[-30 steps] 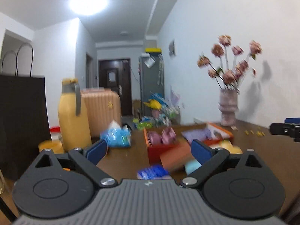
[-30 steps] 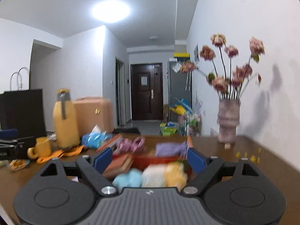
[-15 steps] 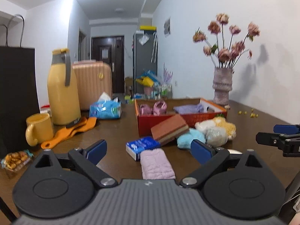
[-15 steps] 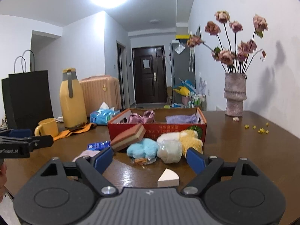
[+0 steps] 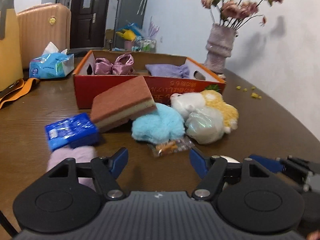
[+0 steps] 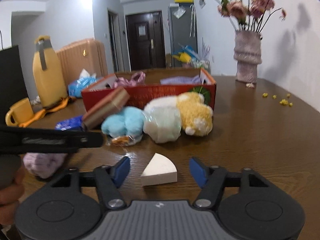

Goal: Organize soft objects
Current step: 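Grasp the small snack packet with the left gripper while the right gripper grasps the white wedge sponge, then carry both items into the red box and open both grippers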

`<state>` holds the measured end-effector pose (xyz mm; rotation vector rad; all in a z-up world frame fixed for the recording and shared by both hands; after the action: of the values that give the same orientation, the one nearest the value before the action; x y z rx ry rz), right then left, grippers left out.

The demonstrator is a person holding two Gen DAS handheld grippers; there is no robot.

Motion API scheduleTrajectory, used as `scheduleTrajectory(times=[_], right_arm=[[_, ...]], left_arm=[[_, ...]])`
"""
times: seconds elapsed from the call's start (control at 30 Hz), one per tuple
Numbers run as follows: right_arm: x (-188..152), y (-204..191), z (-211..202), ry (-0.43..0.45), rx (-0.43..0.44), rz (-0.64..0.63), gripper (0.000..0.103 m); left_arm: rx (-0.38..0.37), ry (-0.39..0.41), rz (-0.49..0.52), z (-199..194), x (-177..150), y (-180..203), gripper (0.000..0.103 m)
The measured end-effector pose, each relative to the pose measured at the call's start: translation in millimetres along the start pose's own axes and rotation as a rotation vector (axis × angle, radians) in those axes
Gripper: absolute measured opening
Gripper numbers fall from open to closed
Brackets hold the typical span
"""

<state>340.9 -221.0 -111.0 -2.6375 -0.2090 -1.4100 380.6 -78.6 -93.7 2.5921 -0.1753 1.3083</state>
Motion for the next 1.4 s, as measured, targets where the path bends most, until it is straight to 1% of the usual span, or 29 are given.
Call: scheduleTrajectory(times=[0.03,0.07,0.13,0.23,0.37,0.43,0.47,0.5,0.53,0.67,0.7,0.77,0.8,0.87,0.9,0.97,1.07,1.23,1.3,1.4], right_arm=[[-1,0,6,-0.014,0.001,-0.013,0.036],[0,1,9,-0.017,0.012,-0.020,0.032],[2,4,11,-0.010,0.030,-0.025,0.030],[6,14,12,-0.002,0.036,-0.009,0.029],[8,22,7,0.010,0.058,0.011,0.029],[8,23,4,0.016,0.070,0.016,0.029],[8,24,4,0.017,0.074,0.019,0.029],[8,25,3,0.019,0.076,0.021,0.029],[7,25,2,0.019,0.077,0.022,0.029],[5,26,-6,0.024,0.077,0.027,0.029],[4,26,-9,0.028,0.077,0.029,0.029],[2,24,-16,0.035,0.084,0.032,0.028],[2,23,-20,0.040,0.088,0.034,0.028],[0,19,-27,0.047,0.095,0.034,0.028],[-1,17,-31,0.051,0.098,0.033,0.028],[-3,12,-40,0.062,0.108,0.032,0.028],[-4,5,-52,0.075,0.118,0.029,0.028],[-3,-2,-70,0.102,0.128,0.025,0.027],[-2,-5,-72,0.107,0.130,0.021,0.027],[3,-8,-69,0.110,0.124,0.005,0.027]], left_arm=[[-0.002,0.005,-0.004,7,3,3,0.070],[0.002,0.001,-0.008,14,5,5,0.071],[0.014,-0.003,-0.007,27,8,10,0.074],[0.063,-0.032,-0.002,45,5,16,0.074],[0.115,-0.034,-0.008,55,4,15,0.073],[0.136,-0.038,-0.009,56,2,14,0.066],[0.146,-0.040,0.001,55,2,14,0.061],[0.159,-0.036,0.009,54,1,14,0.048],[0.158,-0.035,0.010,52,0,14,0.048],[0.149,-0.031,0.027,36,-11,15,0.041],[0.154,-0.028,0.033,29,-15,15,0.036],[0.140,-0.026,0.029,16,-21,16,0.034],[0.126,-0.019,0.026,9,-26,17,0.026],[0.129,-0.008,0.050,-5,-32,19,0.020],[0.129,0.000,0.056,-12,-34,20,0.013],[0.127,0.014,0.064,-24,-38,20,0.013],[0.121,0.038,0.045,-42,-39,18,0.013],[0.111,0.132,0.034,-80,-26,19,0.013],[0.106,0.147,0.041,-85,-22,20,0.013],[0.101,0.148,0.041,-87,-17,18,0.013]])
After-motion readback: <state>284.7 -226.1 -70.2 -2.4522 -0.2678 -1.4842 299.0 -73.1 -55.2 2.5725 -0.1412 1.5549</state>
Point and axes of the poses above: each gripper's, at about its wrist camera, not at the fingertips, and z roughly the way its jaws point, y to its right, x to its top, the point moved 9 cm from there along z, roughly the way its jaws point
